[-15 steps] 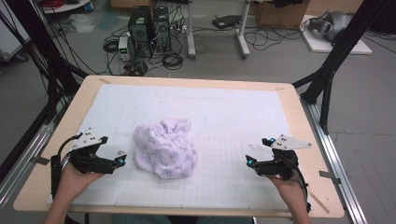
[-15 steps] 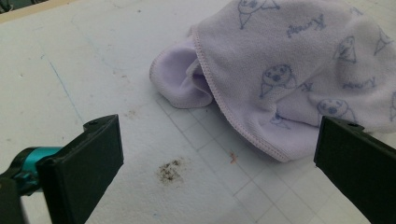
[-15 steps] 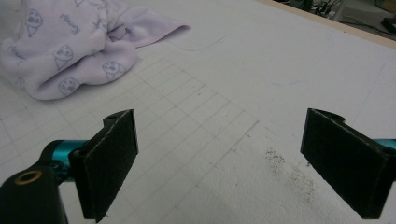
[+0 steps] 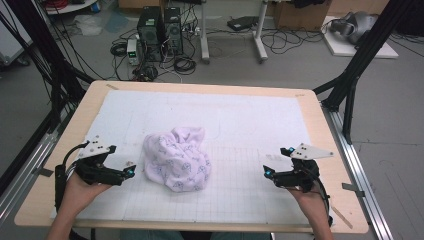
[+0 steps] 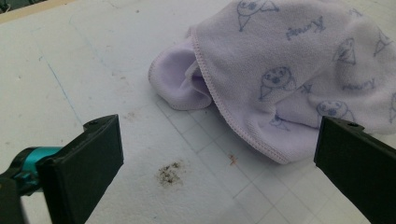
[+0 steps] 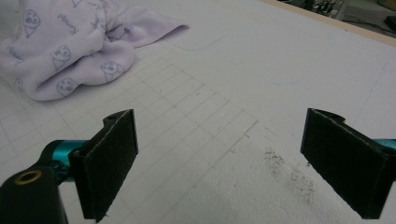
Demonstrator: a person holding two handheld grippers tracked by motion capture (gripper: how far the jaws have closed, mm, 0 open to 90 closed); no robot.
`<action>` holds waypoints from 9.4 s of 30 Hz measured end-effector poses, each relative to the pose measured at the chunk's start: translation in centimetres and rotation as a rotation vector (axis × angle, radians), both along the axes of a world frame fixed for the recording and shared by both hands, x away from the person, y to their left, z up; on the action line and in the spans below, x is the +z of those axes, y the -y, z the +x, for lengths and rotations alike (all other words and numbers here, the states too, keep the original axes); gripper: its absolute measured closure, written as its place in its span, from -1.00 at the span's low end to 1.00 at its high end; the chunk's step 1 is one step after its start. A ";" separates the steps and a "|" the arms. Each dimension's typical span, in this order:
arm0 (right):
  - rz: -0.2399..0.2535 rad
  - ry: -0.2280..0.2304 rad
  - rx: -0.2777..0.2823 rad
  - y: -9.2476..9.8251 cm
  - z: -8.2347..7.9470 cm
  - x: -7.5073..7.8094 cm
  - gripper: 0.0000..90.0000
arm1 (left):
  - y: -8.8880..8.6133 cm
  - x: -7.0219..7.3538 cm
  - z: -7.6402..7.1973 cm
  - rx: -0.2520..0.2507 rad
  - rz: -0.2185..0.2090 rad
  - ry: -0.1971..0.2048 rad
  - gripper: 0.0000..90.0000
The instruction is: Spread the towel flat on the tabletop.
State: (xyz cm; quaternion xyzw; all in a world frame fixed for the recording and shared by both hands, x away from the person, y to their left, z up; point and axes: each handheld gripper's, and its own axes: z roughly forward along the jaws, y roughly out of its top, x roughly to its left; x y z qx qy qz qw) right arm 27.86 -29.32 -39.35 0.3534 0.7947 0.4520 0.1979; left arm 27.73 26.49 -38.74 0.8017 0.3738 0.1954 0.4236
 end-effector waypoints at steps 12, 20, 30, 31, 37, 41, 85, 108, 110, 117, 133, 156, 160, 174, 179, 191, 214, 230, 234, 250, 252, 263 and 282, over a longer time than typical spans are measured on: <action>-0.022 -0.002 0.028 -1.7 0.9 0.7 -0.77 | 0.3 0.4 0.0 -0.017 -0.001 0.005 -0.95; -0.024 0.010 0.092 -4.6 2.6 1.8 -0.77 | 1.4 1.0 0.5 -0.037 -0.017 0.011 -0.95; -0.048 -0.005 0.187 -9.6 4.9 2.0 -0.76 | 3.7 1.2 2.4 -0.085 -0.015 0.011 -0.80; -0.050 -0.013 0.195 -10.1 5.1 1.8 -0.76 | 3.7 1.2 2.4 -0.085 -0.015 0.011 -0.78; -0.065 -0.040 0.279 -13.0 6.3 0.6 -0.57 | 5.2 0.3 3.4 -0.124 0.005 -0.007 -0.44; -0.082 -0.072 0.335 -14.8 7.0 -0.7 -0.46 | 6.2 -0.9 4.4 -0.150 0.041 -0.035 -0.26; -0.116 -0.157 0.501 -9.8 -1.3 -2.0 0.55 | 5.4 -1.8 -2.9 -0.261 0.014 -0.062 0.28; -0.055 -0.196 0.602 -16.7 3.7 -2.2 0.54 | 8.0 -0.4 2.1 -0.295 0.031 -0.125 0.34; -0.077 -0.193 0.625 -17.2 3.3 -2.8 0.72 | 7.8 -1.1 1.8 -0.298 0.019 -0.136 0.47; -0.079 -0.181 0.645 -16.2 1.0 -2.6 0.90 | 6.8 -1.3 -0.3 -0.313 -0.010 -0.101 0.65; -0.013 -0.094 0.570 -13.5 0.6 1.1 0.44 | 6.1 2.5 -1.9 -0.321 -0.040 -0.025 0.02; -0.095 -0.198 0.553 -17.2 4.5 -2.8 0.80 | 8.3 -1.9 1.4 -0.306 -0.026 -0.157 0.83; -0.081 -0.161 0.529 -15.6 4.0 -1.0 0.80 | 7.8 -0.9 1.3 -0.300 -0.060 -0.125 0.84; -0.149 -0.084 0.519 -11.0 -0.5 3.2 0.80 | 8.8 0.6 -1.3 -0.396 -0.016 -0.089 0.84; -0.177 -0.171 0.549 -11.7 -0.9 -0.3 0.73 | 8.3 -0.4 -1.3 -0.411 -0.063 -0.135 0.68; -0.074 -0.118 0.378 -10.5 4.0 0.9 0.34 | 8.2 2.7 3.5 -0.270 -0.067 -0.037 0.29; -0.211 -0.229 0.279 -12.1 8.2 -4.3 0.59 | 10.5 -4.1 8.6 -0.165 0.204 -0.221 0.52; -0.292 -0.170 0.167 -7.7 13.1 4.0 0.93 | 6.9 4.1 13.5 0.045 0.106 0.003 0.93; -0.248 -0.117 0.034 -6.5 15.8 7.0 0.88 | 7.0 6.8 15.4 0.150 0.094 0.078 0.76; -0.170 -0.142 0.195 -8.7 11.1 2.4 0.10 | 6.3 2.1 10.1 -0.022 0.031 -0.060 0.03; -0.132 -0.136 0.236 -8.6 8.8 1.9 0.07 | 6.3 1.8 9.0 -0.051 0.032 -0.066 -0.01; -0.104 -0.126 0.375 -9.9 2.4 0.0 0.03 | 6.7 3.5 2.2 -0.220 -0.040 -0.009 -0.07; -0.191 -0.177 0.555 -13.1 0.1 -4.1 0.72 | 8.3 -2.3 0.9 -0.317 0.019 -0.090 0.66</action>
